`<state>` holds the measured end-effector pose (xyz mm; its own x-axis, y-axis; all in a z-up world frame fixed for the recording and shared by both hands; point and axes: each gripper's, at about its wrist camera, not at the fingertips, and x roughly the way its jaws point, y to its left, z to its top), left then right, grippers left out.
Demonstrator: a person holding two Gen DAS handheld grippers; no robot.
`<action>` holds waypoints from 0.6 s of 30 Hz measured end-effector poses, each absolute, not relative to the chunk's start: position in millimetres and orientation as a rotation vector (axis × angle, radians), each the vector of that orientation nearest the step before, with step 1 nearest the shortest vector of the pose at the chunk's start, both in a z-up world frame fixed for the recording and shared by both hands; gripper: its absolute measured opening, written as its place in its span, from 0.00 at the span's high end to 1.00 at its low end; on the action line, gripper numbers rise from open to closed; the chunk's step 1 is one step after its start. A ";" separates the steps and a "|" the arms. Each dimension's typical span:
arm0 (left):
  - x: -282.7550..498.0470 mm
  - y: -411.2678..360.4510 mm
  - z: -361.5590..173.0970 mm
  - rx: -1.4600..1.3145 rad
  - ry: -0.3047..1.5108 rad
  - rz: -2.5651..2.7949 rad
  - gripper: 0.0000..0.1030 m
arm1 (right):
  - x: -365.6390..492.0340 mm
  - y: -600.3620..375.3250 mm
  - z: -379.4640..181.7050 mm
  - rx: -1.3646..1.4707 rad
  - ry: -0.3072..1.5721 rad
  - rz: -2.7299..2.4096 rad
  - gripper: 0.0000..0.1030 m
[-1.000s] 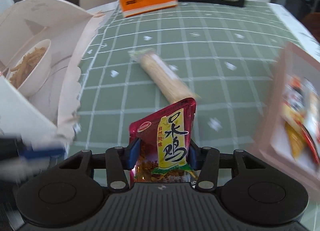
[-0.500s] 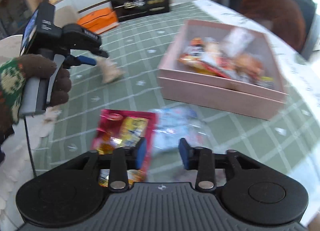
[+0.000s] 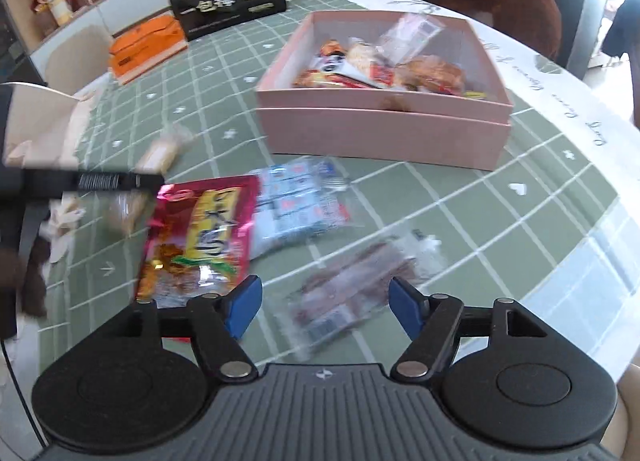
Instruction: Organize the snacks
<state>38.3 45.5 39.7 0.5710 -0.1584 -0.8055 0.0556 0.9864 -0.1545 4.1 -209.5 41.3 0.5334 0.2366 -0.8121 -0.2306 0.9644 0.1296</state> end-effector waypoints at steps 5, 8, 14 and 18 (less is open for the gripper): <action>18.7 28.3 38.7 -0.121 0.963 -0.209 0.68 | 0.0 -186.7 42.4 -0.010 0.962 0.340 0.30; 13.7 18.5 38.3 -0.110 0.961 -0.236 0.68 | 4.1 -185.9 39.0 -0.019 0.955 0.310 0.30; 5.4 -4.2 36.1 -0.088 0.973 -0.325 0.68 | -0.4 -219.2 28.0 -0.048 0.977 0.174 0.29; -0.7 -18.5 34.8 -0.161 1.009 -0.393 0.68 | -0.8 -240.6 26.6 -0.040 0.960 0.070 0.27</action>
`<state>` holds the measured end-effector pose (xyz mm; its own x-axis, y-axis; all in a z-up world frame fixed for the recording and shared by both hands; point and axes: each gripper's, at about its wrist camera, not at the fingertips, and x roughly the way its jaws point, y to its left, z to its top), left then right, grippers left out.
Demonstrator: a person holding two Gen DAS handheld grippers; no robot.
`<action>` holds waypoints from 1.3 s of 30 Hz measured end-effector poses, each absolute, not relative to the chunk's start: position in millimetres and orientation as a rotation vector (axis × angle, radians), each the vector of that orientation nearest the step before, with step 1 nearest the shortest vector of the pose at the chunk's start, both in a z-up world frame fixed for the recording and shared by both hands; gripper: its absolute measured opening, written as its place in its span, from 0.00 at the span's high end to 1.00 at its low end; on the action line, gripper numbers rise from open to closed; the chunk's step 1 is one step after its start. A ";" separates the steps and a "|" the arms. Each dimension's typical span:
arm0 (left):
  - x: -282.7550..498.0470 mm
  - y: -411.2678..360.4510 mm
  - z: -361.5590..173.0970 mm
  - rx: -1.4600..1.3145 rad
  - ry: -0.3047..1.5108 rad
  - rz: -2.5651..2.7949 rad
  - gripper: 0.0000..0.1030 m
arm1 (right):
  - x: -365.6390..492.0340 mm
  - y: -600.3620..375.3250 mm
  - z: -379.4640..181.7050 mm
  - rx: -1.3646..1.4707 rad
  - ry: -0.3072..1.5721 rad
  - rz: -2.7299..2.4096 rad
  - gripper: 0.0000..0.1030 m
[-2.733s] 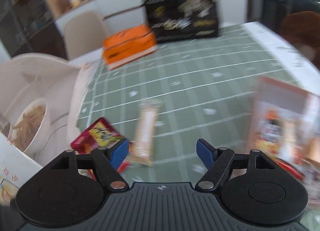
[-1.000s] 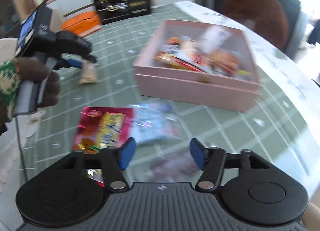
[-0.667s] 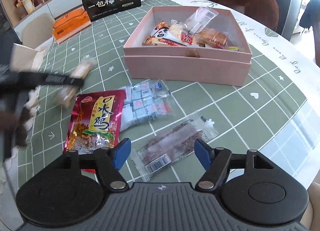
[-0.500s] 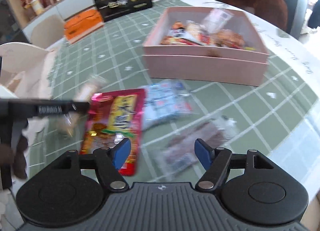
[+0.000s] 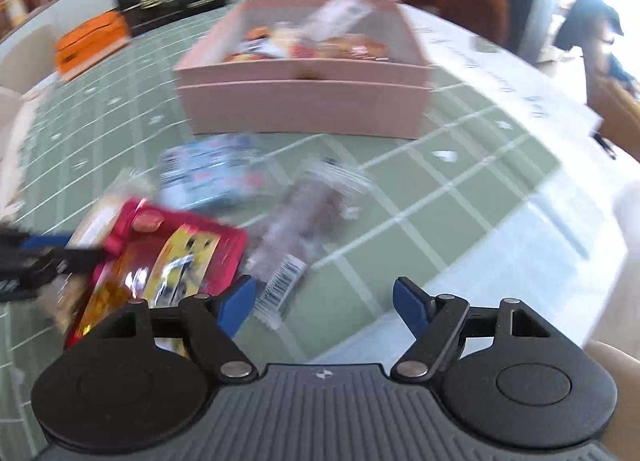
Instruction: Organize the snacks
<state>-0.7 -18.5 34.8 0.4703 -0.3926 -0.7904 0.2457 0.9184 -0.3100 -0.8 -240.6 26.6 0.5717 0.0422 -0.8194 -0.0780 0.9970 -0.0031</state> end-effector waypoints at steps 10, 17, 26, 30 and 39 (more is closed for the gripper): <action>-16.8 -10.7 38.9 -0.095 0.985 -0.237 0.68 | 21.9 -231.1 46.5 0.022 0.939 0.134 0.25; -12.7 7.2 40.7 -0.121 0.992 -0.152 0.68 | 64.0 -176.6 42.9 -0.063 0.911 0.201 0.24; -11.4 8.9 40.3 -0.137 0.994 -0.157 0.68 | 70.2 -170.4 35.4 -0.044 0.942 0.408 0.41; -9.9 7.7 40.0 -0.136 0.994 -0.161 0.68 | 45.7 -171.9 34.7 -0.120 0.940 0.490 0.37; -7.0 7.3 39.6 -0.156 0.991 -0.160 0.68 | 5.4 -184.6 41.2 -0.127 0.924 0.406 0.25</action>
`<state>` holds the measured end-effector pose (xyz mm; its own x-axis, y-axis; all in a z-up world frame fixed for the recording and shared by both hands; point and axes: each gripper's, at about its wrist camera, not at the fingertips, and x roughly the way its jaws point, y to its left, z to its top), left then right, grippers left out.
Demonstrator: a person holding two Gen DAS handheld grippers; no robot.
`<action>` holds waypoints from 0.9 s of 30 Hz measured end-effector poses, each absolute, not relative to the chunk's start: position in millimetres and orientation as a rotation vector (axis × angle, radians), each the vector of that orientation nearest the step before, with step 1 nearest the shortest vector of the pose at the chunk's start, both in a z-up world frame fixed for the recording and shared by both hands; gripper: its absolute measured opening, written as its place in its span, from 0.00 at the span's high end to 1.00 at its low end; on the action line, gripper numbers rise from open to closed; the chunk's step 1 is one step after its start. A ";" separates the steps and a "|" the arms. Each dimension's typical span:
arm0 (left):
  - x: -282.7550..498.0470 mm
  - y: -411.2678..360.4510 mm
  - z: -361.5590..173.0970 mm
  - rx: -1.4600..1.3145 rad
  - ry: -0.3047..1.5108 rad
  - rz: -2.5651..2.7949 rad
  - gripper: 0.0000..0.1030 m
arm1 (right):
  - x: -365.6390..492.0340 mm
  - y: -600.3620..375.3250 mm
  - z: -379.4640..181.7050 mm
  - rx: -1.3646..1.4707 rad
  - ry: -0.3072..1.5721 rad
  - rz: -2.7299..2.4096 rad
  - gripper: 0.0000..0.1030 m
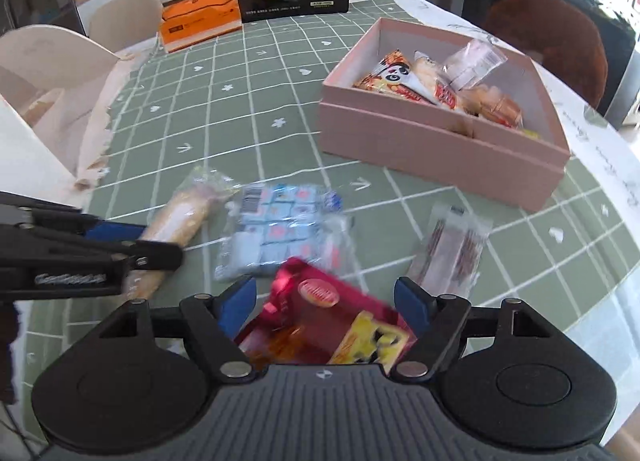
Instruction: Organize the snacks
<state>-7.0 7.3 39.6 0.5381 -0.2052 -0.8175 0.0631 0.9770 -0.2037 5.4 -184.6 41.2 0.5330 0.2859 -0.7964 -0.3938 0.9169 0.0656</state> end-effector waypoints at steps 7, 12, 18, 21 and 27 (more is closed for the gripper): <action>-8.0 19.4 39.8 -0.216 0.999 -0.147 0.68 | 4.9 -150.0 32.7 -0.220 0.890 0.337 0.25; -11.1 22.9 39.3 -0.237 0.992 -0.150 0.68 | 17.6 -171.5 29.9 -0.266 0.884 0.240 0.25; -1.4 25.7 40.8 -0.293 1.005 -0.153 0.68 | 27.7 -224.9 27.4 -0.238 0.892 0.031 0.25; 19.9 26.2 44.6 -0.317 0.972 -0.167 0.68 | 25.8 -247.5 31.8 -0.100 0.917 0.048 0.25; 63.2 11.1 35.2 -0.269 0.990 -0.251 0.68 | 15.0 -251.9 35.9 -0.040 0.931 0.073 0.25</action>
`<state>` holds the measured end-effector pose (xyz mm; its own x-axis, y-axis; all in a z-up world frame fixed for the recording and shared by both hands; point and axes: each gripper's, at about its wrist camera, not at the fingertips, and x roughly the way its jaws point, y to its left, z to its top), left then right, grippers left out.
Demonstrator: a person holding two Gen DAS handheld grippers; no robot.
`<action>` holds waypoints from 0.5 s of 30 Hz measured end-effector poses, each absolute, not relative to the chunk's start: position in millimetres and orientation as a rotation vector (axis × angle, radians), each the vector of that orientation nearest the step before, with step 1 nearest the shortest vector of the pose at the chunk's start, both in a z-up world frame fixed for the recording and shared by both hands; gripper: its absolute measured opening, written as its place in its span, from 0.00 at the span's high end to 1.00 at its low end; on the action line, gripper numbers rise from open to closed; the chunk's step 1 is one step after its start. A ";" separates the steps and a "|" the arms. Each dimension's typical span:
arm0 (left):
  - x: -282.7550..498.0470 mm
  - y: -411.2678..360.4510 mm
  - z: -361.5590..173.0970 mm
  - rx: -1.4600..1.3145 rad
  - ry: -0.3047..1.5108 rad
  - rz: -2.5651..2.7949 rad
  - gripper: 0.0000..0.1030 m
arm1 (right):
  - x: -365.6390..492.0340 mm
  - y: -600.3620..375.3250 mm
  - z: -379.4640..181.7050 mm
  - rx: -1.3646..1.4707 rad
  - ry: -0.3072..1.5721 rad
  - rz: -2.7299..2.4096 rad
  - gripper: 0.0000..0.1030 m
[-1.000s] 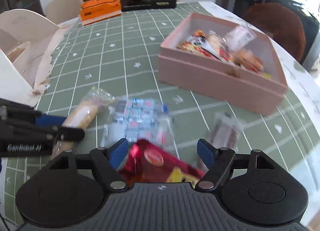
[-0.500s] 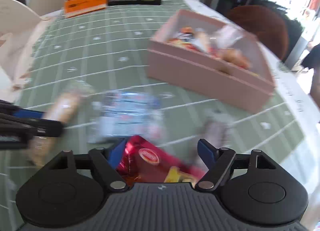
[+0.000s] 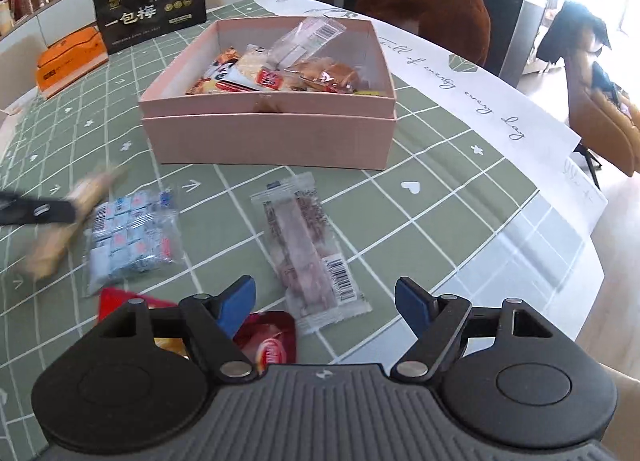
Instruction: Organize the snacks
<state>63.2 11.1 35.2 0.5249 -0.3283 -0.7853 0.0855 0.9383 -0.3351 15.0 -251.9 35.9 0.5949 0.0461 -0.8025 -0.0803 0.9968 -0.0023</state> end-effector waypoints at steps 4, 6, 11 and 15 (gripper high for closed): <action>46.0 -2.7 37.0 -0.236 1.020 -0.341 0.68 | 9.0 -249.3 39.9 -0.028 0.933 0.099 0.25; 31.5 -7.5 34.6 -0.238 1.039 -0.376 0.68 | 5.4 -249.6 41.9 -0.012 0.933 0.105 0.25; 4.1 -3.0 34.8 -0.250 1.052 -0.389 0.68 | 4.4 -230.8 36.0 -0.066 0.938 0.154 0.25; -0.8 19.0 35.4 -0.316 1.036 -0.293 0.68 | 7.4 -221.8 27.9 0.010 0.997 0.204 0.22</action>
